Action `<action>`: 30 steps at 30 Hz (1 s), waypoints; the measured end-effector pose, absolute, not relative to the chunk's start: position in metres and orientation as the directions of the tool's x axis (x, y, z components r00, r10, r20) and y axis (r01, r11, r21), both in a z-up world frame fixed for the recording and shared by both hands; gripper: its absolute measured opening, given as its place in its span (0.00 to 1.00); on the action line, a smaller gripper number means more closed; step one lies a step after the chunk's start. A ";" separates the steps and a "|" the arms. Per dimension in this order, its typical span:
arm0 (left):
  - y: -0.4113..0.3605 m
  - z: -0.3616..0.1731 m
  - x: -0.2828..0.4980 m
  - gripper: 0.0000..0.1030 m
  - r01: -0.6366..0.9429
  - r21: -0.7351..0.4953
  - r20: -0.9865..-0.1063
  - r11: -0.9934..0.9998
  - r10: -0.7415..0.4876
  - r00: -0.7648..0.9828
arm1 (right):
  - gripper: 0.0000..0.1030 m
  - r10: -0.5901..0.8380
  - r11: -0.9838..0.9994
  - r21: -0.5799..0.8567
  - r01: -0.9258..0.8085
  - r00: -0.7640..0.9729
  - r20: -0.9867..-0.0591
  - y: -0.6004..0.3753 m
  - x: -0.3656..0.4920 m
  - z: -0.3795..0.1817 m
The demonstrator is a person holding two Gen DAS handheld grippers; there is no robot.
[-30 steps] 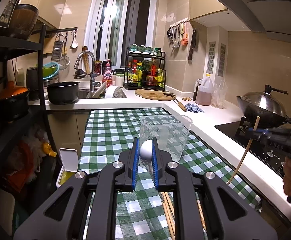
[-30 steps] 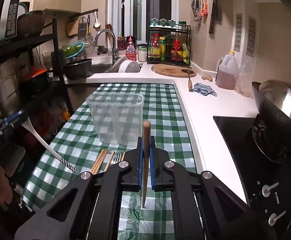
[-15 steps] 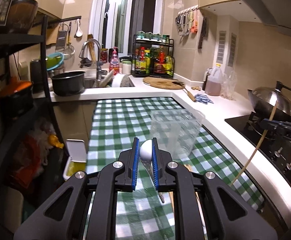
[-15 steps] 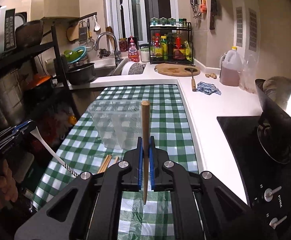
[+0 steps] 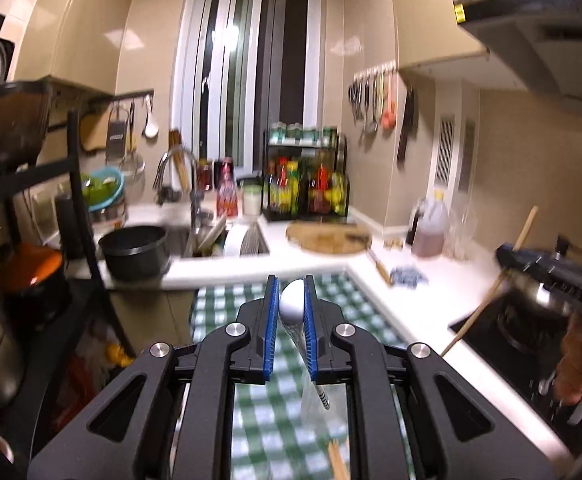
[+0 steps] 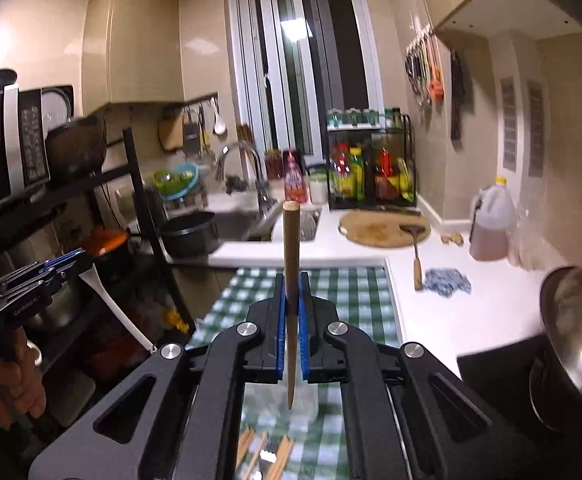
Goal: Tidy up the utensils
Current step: 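Carry the chopstick over the clear container with the right tool while the left tool carries the spoon, then open the right tool to drop the chopstick into the container while the left tool drops the spoon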
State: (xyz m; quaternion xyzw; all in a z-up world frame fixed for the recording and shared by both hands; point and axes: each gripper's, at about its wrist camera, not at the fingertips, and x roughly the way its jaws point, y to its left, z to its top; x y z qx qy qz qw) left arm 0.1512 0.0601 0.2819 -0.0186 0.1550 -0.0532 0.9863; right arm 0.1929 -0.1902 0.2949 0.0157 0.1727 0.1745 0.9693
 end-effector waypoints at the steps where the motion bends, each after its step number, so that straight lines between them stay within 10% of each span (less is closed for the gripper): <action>1: 0.057 0.285 0.158 0.12 0.101 -0.054 -0.297 0.993 -0.113 0.948 | 0.06 0.343 0.939 0.100 -0.329 0.883 -0.322 -0.187 0.202 0.295; 20: 0.026 0.146 0.265 0.12 0.138 -0.057 -0.539 0.989 -0.147 0.829 | 0.07 0.312 0.947 0.082 -0.311 0.826 -0.470 -0.153 0.289 0.153; 23: 0.026 0.136 0.269 0.16 0.143 -0.066 -0.565 0.988 -0.155 0.811 | 0.16 0.308 0.947 0.081 -0.311 0.805 -0.507 -0.153 0.293 0.145; 26: 0.028 0.139 0.264 0.42 0.125 -0.065 -0.551 0.990 -0.140 0.823 | 0.41 0.280 0.955 0.063 -0.290 0.809 -0.517 -0.154 0.291 0.145; 30: 0.030 0.164 0.247 0.46 0.121 -0.076 -0.486 0.990 -0.143 0.862 | 0.50 0.243 0.963 0.030 -0.266 0.822 -0.515 -0.158 0.279 0.157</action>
